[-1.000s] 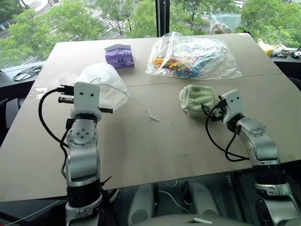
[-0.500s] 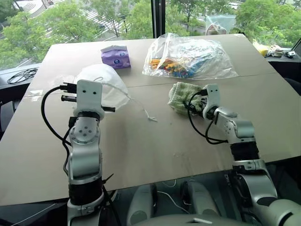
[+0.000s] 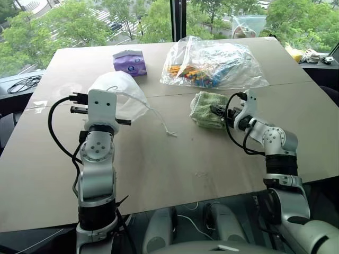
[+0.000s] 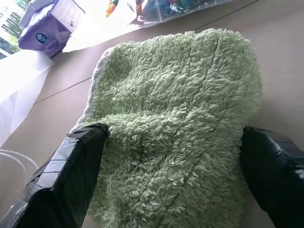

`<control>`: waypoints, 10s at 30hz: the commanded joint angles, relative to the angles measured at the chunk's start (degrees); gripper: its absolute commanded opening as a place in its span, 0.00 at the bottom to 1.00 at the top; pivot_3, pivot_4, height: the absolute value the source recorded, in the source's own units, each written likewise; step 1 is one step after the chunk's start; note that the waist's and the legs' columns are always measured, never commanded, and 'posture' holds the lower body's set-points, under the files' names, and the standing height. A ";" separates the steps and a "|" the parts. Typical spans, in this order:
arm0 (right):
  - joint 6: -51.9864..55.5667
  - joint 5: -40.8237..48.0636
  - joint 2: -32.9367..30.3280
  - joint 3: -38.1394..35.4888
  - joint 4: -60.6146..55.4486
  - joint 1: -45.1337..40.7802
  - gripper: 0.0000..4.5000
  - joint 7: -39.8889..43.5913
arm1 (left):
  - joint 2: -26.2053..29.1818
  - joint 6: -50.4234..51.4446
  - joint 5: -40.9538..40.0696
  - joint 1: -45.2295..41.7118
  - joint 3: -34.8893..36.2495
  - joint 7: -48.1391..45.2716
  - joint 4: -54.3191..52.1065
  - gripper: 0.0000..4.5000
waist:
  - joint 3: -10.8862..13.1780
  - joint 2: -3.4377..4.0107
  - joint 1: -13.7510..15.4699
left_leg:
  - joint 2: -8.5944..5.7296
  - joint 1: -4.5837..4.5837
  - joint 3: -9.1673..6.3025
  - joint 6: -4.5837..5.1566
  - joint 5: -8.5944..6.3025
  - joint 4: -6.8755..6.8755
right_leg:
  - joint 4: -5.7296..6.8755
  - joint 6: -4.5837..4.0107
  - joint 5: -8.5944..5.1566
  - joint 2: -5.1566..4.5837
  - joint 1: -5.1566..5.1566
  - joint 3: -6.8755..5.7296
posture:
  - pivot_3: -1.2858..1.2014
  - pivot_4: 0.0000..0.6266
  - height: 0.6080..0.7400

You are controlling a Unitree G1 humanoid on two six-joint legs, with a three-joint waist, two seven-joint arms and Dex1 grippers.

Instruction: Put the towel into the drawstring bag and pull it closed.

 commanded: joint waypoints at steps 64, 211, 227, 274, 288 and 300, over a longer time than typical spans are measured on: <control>-9.40 -18.15 1.81 22.21 1.68 3.13 0.71 4.98 | 2.76 -4.50 0.17 1.45 -1.58 1.15 1.36 0.00 | -0.01 -0.01 -0.82 | 0.07 0.03 0.06 0.07 -0.05 -0.43 | -0.40 0.03 0.01 -0.08 0.03 -0.10 | 0.52 0.24 1.00; 6.37 19.68 18.55 8.87 -23.33 -1.60 0.51 -21.70 | 1.27 20.74 -88.25 -10.82 -1.29 5.18 1.76 0.00 | 0.19 -0.04 0.06 | -0.01 -0.15 -0.08 -0.01 0.00 -0.50 | -0.77 -0.01 0.04 0.08 0.07 -0.10 | 0.52 0.24 1.00; 15.43 25.72 0.76 8.83 -35.80 2.54 0.92 -6.09 | 4.15 17.05 -84.60 -17.83 2.73 3.45 10.32 0.00 | 0.21 -0.04 0.34 | -0.03 -0.18 -0.03 0.00 0.00 -0.51 | -0.81 0.01 0.04 0.07 0.06 -0.09 | 0.52 0.24 1.00; -9.46 -5.30 -29.66 27.14 -35.41 16.28 0.96 14.14 | 2.26 17.01 -79.70 -19.43 1.98 -1.59 13.05 0.00 | 0.35 -0.18 1.64 | -0.12 -0.20 0.03 0.07 -0.06 -0.35 | -0.87 0.08 -0.02 0.02 0.08 0.03 | 0.52 0.24 1.00; -8.69 -7.66 -27.87 25.65 -35.26 16.24 0.01 17.92 | 2.42 17.05 -79.61 -18.49 2.80 -1.00 12.74 0.00 | 0.35 -0.19 1.66 | -0.10 -0.14 0.00 0.07 -0.05 -0.37 | -0.80 0.09 -0.02 0.04 0.11 -0.01 | 0.52 0.24 1.00; -16.91 -15.85 -21.28 11.71 -23.67 3.74 0.01 -0.80 | 2.58 16.59 -80.16 -17.88 4.02 -3.71 14.00 0.00 | 0.35 -0.19 1.51 | -0.11 -0.13 0.05 0.06 -0.05 -0.35 | -0.77 0.08 -0.01 0.11 0.10 0.06 | 0.52 0.24 1.00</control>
